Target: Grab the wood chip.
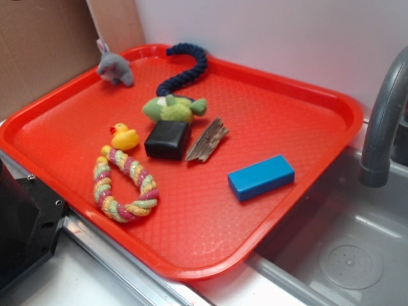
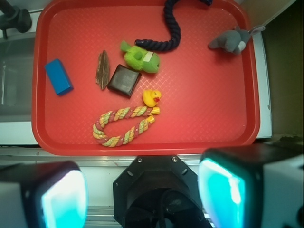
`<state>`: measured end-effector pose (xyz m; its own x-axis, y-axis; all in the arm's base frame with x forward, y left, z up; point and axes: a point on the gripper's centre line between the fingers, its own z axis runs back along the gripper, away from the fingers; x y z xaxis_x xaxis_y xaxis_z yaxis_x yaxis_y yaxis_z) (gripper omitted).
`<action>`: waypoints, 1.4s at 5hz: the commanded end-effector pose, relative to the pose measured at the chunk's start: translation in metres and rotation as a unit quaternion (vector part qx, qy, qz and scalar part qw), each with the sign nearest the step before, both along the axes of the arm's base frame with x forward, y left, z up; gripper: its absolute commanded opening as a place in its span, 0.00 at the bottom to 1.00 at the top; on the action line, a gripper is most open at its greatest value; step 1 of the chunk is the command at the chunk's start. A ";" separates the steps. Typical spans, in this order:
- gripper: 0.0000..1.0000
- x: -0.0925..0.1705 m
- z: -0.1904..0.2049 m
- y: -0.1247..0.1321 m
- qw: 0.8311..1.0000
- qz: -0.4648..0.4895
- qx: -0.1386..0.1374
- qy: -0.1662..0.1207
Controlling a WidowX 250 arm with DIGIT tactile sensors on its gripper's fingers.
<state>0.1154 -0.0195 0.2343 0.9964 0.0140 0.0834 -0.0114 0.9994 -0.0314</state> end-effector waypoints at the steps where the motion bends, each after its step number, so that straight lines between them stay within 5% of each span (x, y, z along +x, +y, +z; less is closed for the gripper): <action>1: 1.00 0.000 0.000 0.000 1.000 0.000 0.000 0.000; 2: 1.00 0.028 -0.050 -0.011 0.996 -0.065 -0.057 0.027; 3: 1.00 0.056 -0.081 -0.033 1.000 -0.016 -0.011 -0.017; 4: 1.00 0.090 -0.114 -0.049 0.998 -0.015 -0.028 -0.046; 5: 1.00 0.122 -0.135 -0.070 0.997 -0.013 0.001 -0.074; 7: 1.00 0.168 -0.182 -0.067 0.999 -0.023 0.024 -0.034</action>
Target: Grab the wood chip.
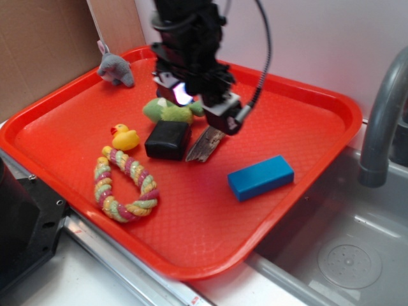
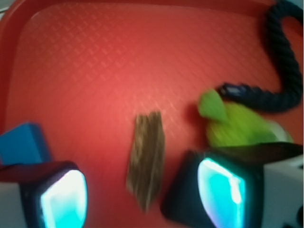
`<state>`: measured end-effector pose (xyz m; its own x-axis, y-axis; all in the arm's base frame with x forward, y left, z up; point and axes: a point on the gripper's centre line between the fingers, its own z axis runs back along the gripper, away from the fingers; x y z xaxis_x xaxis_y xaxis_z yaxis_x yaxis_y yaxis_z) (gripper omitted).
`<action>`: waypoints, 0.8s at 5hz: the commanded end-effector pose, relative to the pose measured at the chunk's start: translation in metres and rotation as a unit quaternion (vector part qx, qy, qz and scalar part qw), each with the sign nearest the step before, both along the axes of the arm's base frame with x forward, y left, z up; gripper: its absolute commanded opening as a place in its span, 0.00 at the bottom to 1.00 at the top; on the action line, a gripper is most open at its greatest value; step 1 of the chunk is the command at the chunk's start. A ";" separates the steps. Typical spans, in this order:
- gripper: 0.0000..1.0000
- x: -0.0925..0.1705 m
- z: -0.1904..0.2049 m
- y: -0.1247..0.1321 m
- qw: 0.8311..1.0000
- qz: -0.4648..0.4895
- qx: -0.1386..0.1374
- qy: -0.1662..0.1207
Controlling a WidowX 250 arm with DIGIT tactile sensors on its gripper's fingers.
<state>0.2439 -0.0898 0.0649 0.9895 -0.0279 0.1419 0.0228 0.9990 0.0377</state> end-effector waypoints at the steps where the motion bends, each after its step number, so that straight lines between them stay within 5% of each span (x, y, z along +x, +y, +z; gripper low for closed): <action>1: 1.00 0.047 -0.032 -0.012 0.999 -0.023 -0.008 0.020; 4: 1.00 0.024 -0.012 0.016 0.999 -0.022 -0.014 0.032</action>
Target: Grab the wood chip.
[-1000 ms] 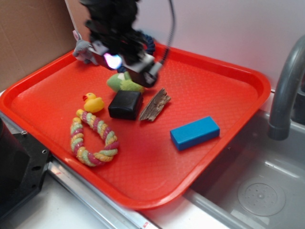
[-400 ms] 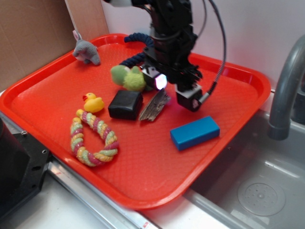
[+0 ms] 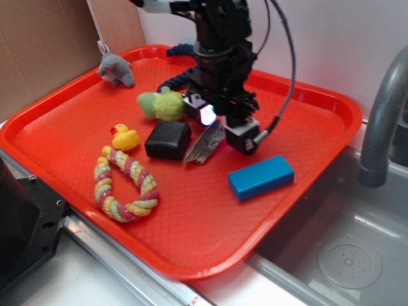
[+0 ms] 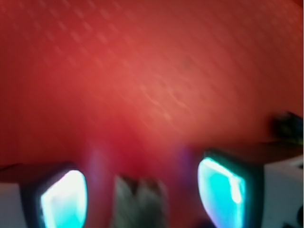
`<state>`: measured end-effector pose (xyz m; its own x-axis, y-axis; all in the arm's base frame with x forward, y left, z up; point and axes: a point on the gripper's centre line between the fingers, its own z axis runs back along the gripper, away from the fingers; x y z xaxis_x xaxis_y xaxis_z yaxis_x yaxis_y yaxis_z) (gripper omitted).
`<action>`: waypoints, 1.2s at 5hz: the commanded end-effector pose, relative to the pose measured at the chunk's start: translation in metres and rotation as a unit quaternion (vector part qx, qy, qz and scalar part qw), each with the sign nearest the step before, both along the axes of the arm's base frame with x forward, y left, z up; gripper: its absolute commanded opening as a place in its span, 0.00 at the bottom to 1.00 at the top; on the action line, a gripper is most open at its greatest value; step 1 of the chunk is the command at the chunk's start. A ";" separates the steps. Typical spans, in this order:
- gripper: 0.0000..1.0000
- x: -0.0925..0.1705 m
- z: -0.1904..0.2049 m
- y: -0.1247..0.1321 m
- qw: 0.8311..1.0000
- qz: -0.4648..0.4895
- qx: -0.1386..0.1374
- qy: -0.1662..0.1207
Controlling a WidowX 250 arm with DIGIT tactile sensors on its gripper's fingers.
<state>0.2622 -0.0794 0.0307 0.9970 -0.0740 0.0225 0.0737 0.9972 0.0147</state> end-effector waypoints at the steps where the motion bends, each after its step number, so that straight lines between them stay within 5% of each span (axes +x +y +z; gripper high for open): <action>1: 1.00 0.003 0.018 0.007 1.000 0.005 -0.010 -0.023; 3: 1.00 -0.019 -0.002 0.000 1.000 -0.007 -0.016 -0.015; 4: 0.00 -0.021 -0.004 0.002 1.000 -0.004 -0.015 -0.015; 6: 0.00 -0.021 0.019 0.011 1.000 -0.019 -0.009 -0.013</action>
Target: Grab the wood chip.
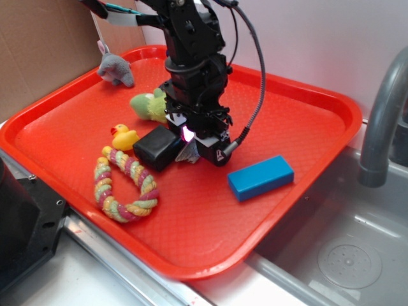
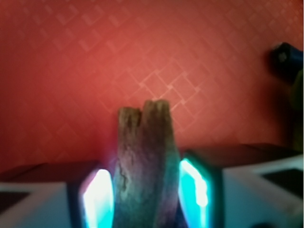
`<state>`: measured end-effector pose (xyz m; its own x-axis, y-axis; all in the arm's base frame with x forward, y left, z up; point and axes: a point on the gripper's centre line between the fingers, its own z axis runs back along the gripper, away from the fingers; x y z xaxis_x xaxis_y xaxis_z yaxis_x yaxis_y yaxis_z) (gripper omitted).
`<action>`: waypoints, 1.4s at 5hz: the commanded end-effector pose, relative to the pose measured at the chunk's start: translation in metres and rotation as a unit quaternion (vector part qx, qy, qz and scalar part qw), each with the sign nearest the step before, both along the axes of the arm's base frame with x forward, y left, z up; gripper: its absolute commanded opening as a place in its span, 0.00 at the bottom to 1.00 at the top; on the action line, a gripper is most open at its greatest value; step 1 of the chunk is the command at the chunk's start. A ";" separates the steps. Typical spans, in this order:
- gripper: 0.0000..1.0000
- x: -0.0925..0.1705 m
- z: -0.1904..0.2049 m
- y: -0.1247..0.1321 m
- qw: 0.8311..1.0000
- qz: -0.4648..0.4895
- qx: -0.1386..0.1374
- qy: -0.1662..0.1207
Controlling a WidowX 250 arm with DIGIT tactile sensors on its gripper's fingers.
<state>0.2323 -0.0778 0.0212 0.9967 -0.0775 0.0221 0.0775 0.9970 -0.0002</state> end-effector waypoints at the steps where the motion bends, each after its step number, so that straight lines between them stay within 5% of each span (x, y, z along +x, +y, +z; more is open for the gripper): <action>1: 0.00 0.005 0.074 0.035 1.000 0.007 -0.017 -0.022; 2: 0.00 -0.014 0.125 0.078 0.997 0.077 0.003 -0.010; 3: 0.00 -0.024 0.135 0.097 0.996 0.083 -0.020 -0.026; 4: 1.00 -0.021 0.117 0.089 0.993 0.109 -0.036 -0.039; 5: 1.00 -0.013 0.081 0.063 0.997 0.074 -0.014 -0.032; 7: 1.00 0.005 0.037 0.043 0.996 0.065 -0.036 -0.042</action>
<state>0.2317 -0.0364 0.0519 0.9950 0.0652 0.0760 -0.0602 0.9960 -0.0665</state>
